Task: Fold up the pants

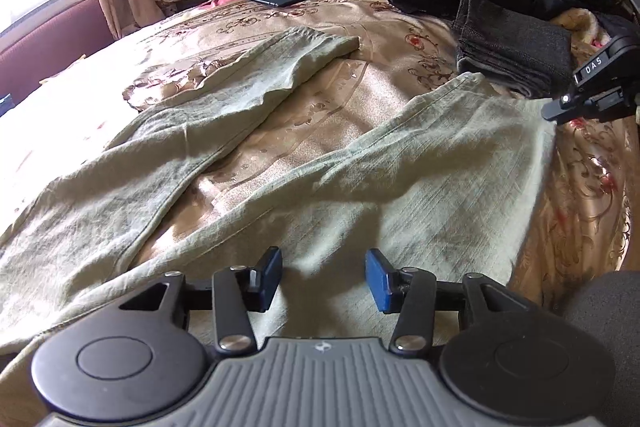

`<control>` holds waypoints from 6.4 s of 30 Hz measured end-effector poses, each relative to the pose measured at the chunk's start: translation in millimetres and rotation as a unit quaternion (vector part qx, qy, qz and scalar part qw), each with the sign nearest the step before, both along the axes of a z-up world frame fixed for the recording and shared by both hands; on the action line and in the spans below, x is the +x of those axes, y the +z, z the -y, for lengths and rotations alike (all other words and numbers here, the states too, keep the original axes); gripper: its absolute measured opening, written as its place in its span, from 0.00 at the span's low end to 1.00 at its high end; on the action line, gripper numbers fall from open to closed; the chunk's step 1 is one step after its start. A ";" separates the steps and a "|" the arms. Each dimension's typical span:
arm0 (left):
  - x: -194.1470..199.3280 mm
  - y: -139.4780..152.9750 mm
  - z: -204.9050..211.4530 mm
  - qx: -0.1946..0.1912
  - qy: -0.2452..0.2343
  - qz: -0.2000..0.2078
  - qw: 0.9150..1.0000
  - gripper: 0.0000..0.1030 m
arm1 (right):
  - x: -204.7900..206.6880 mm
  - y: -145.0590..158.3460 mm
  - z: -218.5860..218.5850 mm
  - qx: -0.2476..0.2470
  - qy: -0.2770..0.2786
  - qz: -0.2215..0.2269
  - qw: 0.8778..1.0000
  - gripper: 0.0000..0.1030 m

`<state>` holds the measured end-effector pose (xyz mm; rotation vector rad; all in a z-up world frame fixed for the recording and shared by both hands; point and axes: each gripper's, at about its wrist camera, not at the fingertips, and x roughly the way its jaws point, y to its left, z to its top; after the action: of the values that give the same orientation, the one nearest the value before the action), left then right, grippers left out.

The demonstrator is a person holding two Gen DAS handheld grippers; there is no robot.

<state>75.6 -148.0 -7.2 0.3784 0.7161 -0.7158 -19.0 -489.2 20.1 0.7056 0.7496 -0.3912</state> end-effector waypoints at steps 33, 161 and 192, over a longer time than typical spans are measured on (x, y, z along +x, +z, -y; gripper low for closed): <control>121.8 40.5 -391.5 0.018 0.299 0.043 0.953 0.66 | 308.4 20.9 -432.7 -0.229 0.585 0.019 0.778 0.39; -70.5 54.7 -228.0 -0.090 0.152 0.017 0.984 0.49 | 192.0 30.9 -289.6 -0.133 0.330 -0.035 0.934 0.34; 1.0 0.2 -146.6 -0.161 0.130 -0.100 0.973 0.49 | 336.5 2.0 -220.5 -0.139 0.144 -0.042 0.979 0.55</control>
<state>76.5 -1.4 -7.0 -0.0849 0.8062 -0.6125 317.5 -268.6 22.1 0.3126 0.8439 -0.2539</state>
